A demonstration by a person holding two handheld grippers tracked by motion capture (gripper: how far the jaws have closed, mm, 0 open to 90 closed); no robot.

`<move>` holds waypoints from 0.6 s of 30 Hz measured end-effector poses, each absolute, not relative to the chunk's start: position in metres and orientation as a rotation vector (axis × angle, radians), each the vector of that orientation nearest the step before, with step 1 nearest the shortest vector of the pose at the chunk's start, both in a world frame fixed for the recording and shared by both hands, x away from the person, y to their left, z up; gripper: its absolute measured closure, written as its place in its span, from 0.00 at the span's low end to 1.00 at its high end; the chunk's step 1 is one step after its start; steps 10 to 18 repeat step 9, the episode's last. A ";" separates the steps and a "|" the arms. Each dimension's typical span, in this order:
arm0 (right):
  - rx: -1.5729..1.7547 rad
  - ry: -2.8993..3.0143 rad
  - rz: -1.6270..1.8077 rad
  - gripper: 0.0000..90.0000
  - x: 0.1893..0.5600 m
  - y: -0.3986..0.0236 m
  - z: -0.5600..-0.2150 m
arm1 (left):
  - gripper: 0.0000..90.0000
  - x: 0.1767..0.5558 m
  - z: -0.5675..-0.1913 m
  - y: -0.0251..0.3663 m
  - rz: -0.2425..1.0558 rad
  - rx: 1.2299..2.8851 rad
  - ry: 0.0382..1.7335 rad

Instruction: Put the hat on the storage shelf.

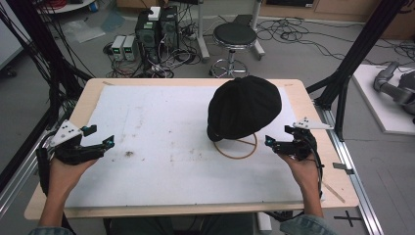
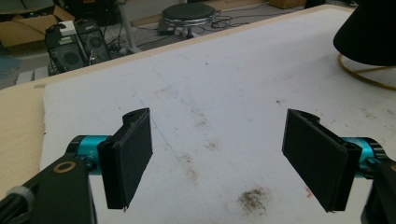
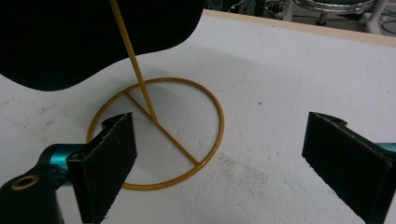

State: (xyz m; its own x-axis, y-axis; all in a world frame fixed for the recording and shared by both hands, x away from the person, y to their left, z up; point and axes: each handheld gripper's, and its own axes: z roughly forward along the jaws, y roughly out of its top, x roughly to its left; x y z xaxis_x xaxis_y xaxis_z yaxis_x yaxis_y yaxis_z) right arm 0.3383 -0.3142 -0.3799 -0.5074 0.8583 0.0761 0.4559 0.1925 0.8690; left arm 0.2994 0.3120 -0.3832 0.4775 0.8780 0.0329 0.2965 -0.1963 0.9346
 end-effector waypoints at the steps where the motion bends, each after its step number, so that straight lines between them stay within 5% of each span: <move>1: 1.227 2.044 1.256 0.11 0.338 -0.314 -0.380 | 0.27 0.299 -0.383 0.312 0.736 1.736 1.005; 18: 1.228 2.047 1.256 0.11 0.339 -0.314 -0.380 | 0.27 0.301 -0.385 0.313 0.734 1.743 1.012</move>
